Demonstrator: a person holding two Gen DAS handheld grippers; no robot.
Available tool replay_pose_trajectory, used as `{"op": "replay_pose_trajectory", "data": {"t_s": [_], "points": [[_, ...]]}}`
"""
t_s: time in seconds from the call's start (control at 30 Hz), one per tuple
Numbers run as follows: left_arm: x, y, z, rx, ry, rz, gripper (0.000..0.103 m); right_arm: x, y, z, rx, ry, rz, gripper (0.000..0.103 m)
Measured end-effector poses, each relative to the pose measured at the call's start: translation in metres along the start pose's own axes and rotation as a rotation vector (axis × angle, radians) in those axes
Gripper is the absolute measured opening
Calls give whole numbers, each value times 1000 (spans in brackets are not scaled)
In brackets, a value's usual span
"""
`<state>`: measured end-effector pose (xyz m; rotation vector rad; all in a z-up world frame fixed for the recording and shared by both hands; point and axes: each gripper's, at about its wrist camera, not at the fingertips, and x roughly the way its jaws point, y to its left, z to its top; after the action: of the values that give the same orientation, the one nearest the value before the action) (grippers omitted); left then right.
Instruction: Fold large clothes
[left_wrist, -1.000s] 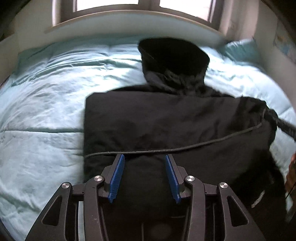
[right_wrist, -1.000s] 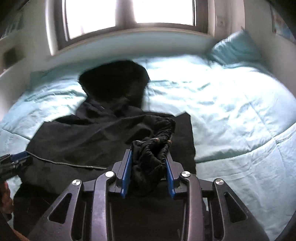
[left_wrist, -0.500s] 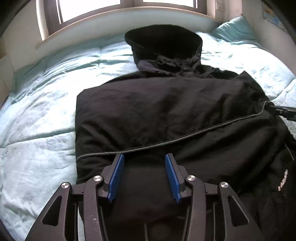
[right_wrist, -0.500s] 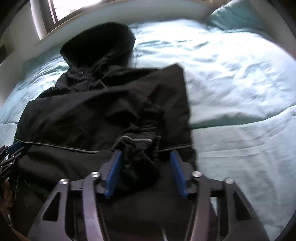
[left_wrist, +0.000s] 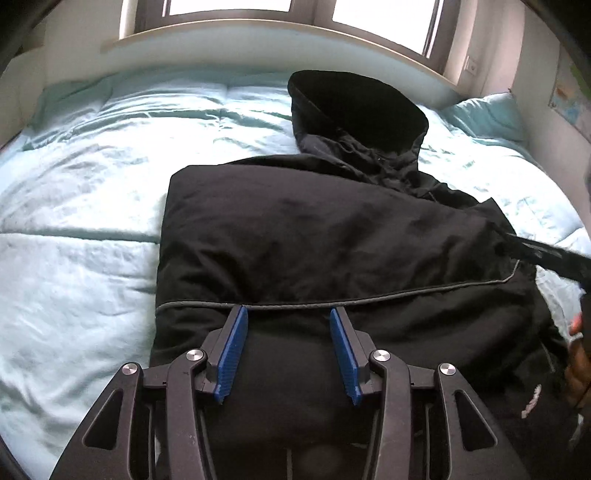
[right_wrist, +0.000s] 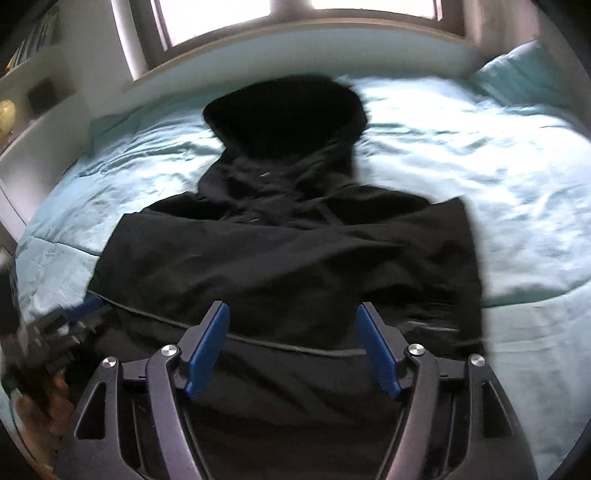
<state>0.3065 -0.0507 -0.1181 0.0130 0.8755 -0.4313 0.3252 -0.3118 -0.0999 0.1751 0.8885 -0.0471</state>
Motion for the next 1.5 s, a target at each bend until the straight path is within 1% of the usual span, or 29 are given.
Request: {"op": "replay_pose_trajectory", "data": {"t_s": [0.03, 0.07, 0.1, 0.13, 0.17, 0.23, 0.3, 0.33, 0.4, 0.47, 0.53, 0.6, 0.67, 0.7, 0.73, 0.77, 0.8, 0.87, 0.93, 0.97, 1.03, 1.1, 1.13, 1.23, 1.3, 1.4, 1.5], "points": [[3, -1, -3, 7, -5, 7, 48, 15, 6, 4, -6, 25, -10, 73], [4, -4, -5, 26, -10, 23, 48, 28, 10, 5, -15, 46, -43, 73], [5, -7, -7, 39, -14, 33, 49, 48, 13, 4, -35, 83, -114, 73], [5, -9, -8, 54, -20, 45, 49, 61, 13, 3, -41, 114, -148, 73], [7, -12, -9, 69, -24, 57, 49, 73, 9, -1, -32, 132, -154, 75], [9, -15, -12, 89, -34, 68, 50, 76, 4, -5, -11, 116, -138, 77], [10, -11, -14, 88, -46, 62, 50, 76, 4, -6, -24, 119, -145, 77], [11, -10, -15, 85, -51, 56, 50, 74, 5, -6, -35, 125, -152, 77], [11, -8, -14, 84, -60, 50, 50, 61, 5, -6, -31, 124, -136, 77], [8, -5, -12, 72, -49, 29, 51, 38, -2, -12, -2, 102, -102, 77], [0, -3, -11, 59, -39, 7, 51, 12, -12, -20, 18, 69, -94, 77], [-24, -1, -11, 30, -56, -25, 51, -13, -23, -31, 19, 30, -99, 77], [-48, -1, -13, 16, -105, -42, 51, -22, -31, -37, 13, 17, -150, 77], [-57, 0, -14, 4, -123, -43, 51, -22, -36, -41, 18, 21, -155, 77], [-62, 3, -13, -19, -126, -49, 51, -20, -41, -43, 29, 32, -143, 77], [-59, 8, -11, -40, -107, -51, 51, -16, -45, -44, 41, 43, -134, 77], [-53, 11, -10, -48, -79, -40, 51, -11, -48, -48, 50, 51, -131, 77], [-27, 18, -11, -49, -9, 3, 51, 2, -47, -55, 29, 64, -143, 77], [-10, 18, -14, -36, 16, 39, 51, 13, -43, -61, -11, 66, -157, 77], [-8, 18, -14, -34, 13, 49, 52, 16, -41, -64, -33, 61, -161, 80], [-11, 17, -15, -29, 9, 49, 52, 18, -41, -69, -60, 45, -158, 80], [-14, 18, -16, -19, 6, 36, 52, 16, -43, -71, -56, 39, -138, 80], [-16, 21, -15, -29, 15, 22, 52, 14, -44, -72, -55, 35, -126, 80], [-29, 26, -6, -62, 29, -11, 51, 6, -43, -70, -82, 40, -113, 80], [-41, 26, 2, -67, 37, -12, 51, -4, -39, -66, -94, 65, -112, 80], [-67, 22, 24, -66, 37, -14, 51, -27, -35, -52, -91, 88, -97, 80], [-93, 13, 55, -71, 37, -42, 52, -55, -31, -28, -88, 107, -84, 80]]}}
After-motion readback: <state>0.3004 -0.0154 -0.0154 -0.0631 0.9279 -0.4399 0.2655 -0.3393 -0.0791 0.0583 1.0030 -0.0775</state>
